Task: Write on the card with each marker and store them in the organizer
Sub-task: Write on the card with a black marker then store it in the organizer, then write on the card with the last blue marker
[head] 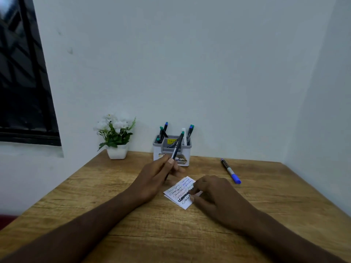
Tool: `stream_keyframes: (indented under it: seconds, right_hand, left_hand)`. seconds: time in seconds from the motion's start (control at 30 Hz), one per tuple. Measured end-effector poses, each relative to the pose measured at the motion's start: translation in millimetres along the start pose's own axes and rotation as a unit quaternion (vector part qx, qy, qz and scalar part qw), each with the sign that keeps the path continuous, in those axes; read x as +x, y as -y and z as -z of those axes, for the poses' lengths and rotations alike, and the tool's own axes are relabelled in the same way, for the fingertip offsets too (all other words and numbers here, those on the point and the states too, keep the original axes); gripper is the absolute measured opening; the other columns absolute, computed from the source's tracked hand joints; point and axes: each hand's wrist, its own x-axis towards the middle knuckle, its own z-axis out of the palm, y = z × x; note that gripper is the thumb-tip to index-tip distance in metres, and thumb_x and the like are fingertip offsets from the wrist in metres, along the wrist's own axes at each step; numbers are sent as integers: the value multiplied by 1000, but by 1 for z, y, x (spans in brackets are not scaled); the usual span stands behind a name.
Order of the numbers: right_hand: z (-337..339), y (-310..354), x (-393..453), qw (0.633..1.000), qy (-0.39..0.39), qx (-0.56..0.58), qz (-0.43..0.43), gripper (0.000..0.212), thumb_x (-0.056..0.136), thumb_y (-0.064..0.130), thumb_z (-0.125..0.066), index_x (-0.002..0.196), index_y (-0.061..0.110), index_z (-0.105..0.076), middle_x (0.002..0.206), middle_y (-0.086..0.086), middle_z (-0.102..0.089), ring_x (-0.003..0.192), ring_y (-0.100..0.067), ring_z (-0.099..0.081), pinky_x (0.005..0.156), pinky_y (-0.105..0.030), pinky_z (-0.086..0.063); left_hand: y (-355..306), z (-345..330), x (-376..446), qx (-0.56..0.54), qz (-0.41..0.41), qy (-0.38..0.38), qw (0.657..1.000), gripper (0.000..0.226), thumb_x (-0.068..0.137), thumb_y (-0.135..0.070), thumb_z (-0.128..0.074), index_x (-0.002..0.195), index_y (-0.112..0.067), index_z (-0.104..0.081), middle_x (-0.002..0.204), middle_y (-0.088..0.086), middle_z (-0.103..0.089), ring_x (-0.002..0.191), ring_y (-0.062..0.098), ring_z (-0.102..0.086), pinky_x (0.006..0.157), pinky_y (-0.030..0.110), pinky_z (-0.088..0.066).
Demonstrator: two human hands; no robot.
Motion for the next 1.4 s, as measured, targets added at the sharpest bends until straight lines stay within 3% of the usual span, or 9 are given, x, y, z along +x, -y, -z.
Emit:
stream_keyframes:
  seconds: [0.13, 0.23, 0.37, 0.5, 0.8, 0.93, 1.1, 1.27, 1.4]
  right_hand:
    - [-3, -3, -1, 1000, -2, 10, 5, 31, 99, 53, -62, 121, 35, -75, 121, 19, -68, 110, 3, -57, 92, -26, -53]
    - [-3, -6, 0, 1000, -9, 21, 3, 30, 99, 52, -63, 122, 36, -74, 122, 20, -67, 111, 2, -56, 92, -23, -52]
    - [-7, -12, -1, 999, -11, 33, 8, 29, 99, 52, -62, 121, 37, -74, 122, 22, -66, 114, 3, -55, 94, -21, -50]
    - [-9, -15, -1, 999, -14, 39, 13, 32, 98, 54, -59, 122, 38, -73, 123, 24, -64, 116, 3, -54, 95, -21, -48]
    - [-10, -16, -1, 999, -16, 36, 22, 35, 98, 55, -58, 124, 37, -73, 124, 20, -65, 116, 1, -55, 96, -26, -50]
    - [-10, -16, 1, 999, -21, 30, 27, 34, 98, 55, -59, 123, 37, -74, 123, 20, -66, 114, 2, -56, 94, -26, -51]
    - [-10, -16, 1, 999, -27, 23, 32, 32, 99, 51, -62, 124, 36, -75, 123, 18, -68, 112, 2, -56, 94, -26, -52]
    - [-9, -14, -1, 999, -21, 9, 31, 33, 98, 51, -61, 123, 34, -75, 120, 14, -69, 108, -3, -59, 91, -31, -54]
    - [-1, -21, 2, 996, -85, 7, 23, 25, 98, 44, -64, 117, 31, -74, 116, 14, -70, 108, -3, -61, 93, -26, -50]
  left_hand:
    - [1, 6, 15, 92, -23, -129, 987, 27, 104, -50, -54, 117, -39, -75, 112, -14, -73, 103, 5, -68, 87, 34, -57]
    - [-9, 22, 44, 110, -15, -217, 970, 32, 100, -51, -61, 118, -31, -78, 99, -13, -76, 91, -1, -69, 81, 19, -54]
    - [-21, 57, 92, 201, 4, -302, 932, 26, 100, -37, -68, 88, -17, -79, 75, -5, -73, 70, 2, -65, 71, 14, -47]
    - [-13, 77, 127, 303, 90, -247, 916, 38, 94, -25, -70, 61, -6, -71, 51, 3, -59, 53, 13, -59, 65, 24, -52]
    - [-6, 71, 134, 311, 147, -191, 919, 34, 92, -33, -76, 87, 0, -82, 83, 18, -79, 69, 27, -77, 84, 34, -62]
    - [-9, 77, 125, 325, 120, -196, 917, 43, 95, -37, -71, 71, -2, -73, 71, 16, -70, 67, 23, -66, 86, 31, -58]
    - [-24, 58, 68, 320, -48, -225, 919, 21, 95, -33, -74, 108, -17, -72, 98, -6, -70, 84, 7, -67, 76, 22, -53]
    - [-12, 1, -2, 318, -108, 36, 941, 20, 96, -33, -72, 114, -37, -66, 106, -25, -64, 96, -6, -60, 75, 11, -45]
    - [9, -17, -6, 363, -116, 125, 916, 24, 102, -42, -59, 126, -38, -65, 119, -24, -59, 105, -6, -51, 85, 17, -41]
